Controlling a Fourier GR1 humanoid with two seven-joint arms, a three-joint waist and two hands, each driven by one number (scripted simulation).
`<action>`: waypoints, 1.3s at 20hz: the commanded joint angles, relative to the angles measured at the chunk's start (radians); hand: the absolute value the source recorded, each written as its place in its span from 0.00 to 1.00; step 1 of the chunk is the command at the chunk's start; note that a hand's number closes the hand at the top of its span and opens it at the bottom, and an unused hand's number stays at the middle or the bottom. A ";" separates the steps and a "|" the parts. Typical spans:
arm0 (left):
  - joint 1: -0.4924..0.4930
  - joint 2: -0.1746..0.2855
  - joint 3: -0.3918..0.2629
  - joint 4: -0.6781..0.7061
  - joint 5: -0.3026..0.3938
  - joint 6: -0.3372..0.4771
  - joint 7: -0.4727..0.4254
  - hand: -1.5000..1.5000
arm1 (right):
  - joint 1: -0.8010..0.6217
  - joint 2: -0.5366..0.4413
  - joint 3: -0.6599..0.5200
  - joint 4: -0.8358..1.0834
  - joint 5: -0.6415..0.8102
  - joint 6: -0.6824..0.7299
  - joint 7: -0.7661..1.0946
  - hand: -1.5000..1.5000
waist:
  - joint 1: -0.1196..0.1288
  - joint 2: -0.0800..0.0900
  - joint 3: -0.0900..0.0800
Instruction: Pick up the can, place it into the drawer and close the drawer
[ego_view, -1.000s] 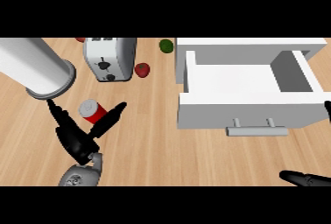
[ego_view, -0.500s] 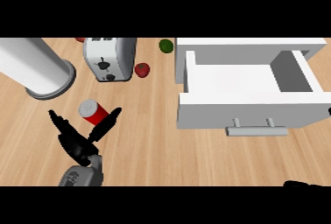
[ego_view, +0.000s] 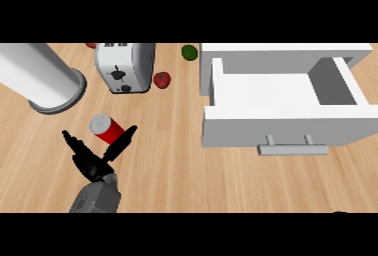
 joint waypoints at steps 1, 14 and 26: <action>-0.058 0.000 -0.002 0.145 0.209 -0.007 -0.193 0.00 | 0.004 -0.005 -0.016 -0.011 -0.009 0.015 0.020 0.00 | -0.003 0.000 0.000; -0.199 0.021 0.246 0.530 0.203 -0.317 -0.386 0.00 | -0.114 -0.018 -0.023 0.048 0.033 -0.004 0.054 0.00 | 0.001 0.002 0.000; -0.348 0.108 0.254 0.719 0.179 -0.531 -0.373 1.00 | -0.041 0.005 -0.052 -0.032 -0.012 0.018 0.057 0.00 | -0.014 0.004 0.000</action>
